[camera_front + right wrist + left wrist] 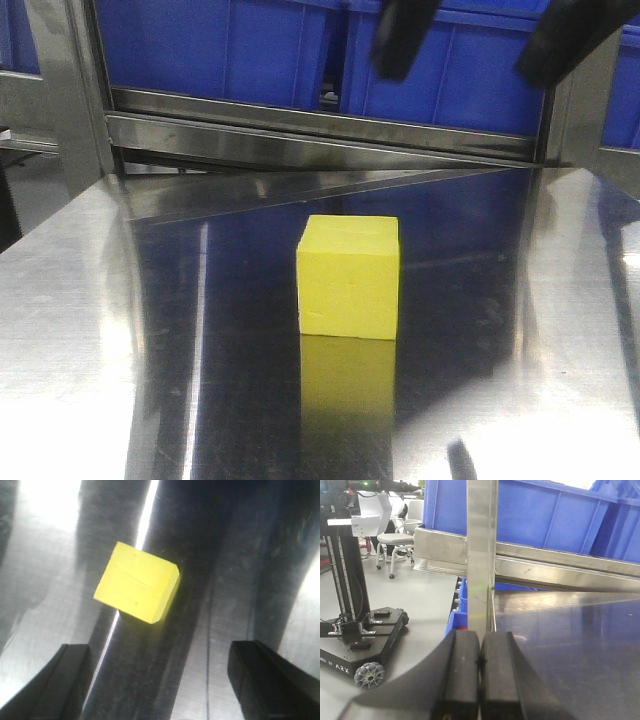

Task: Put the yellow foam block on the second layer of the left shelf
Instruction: 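Lower the open right gripper around the yellow foam cube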

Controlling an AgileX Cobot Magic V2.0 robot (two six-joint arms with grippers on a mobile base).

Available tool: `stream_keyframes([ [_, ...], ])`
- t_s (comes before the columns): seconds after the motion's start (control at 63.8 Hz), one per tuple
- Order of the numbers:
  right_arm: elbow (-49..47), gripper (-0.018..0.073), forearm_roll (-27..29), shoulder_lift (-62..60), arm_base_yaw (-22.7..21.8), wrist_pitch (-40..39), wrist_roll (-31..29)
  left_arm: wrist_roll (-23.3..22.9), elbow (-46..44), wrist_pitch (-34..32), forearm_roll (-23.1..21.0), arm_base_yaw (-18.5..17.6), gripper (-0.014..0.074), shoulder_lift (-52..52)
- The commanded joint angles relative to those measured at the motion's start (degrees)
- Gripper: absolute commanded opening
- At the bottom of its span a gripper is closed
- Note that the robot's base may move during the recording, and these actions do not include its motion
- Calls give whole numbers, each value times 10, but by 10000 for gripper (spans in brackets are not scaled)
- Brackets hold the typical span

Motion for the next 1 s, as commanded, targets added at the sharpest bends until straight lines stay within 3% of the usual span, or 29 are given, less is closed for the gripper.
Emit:
stream_keyframes([
  [0.0,-55,625,-52,25,23,2,82,-2,15,-47,-1,-3,137,5],
  [0.204,-109,625,-109,92,58,10,195,-2,15,-50,-1,-3,137,5],
  [0.564,-119,625,-119,148,70,30,244,-2,15,-50,-1,-3,137,5],
  [0.987,-117,625,-131,189,61,5,244,-2,15,-50,-1,-3,137,5],
])
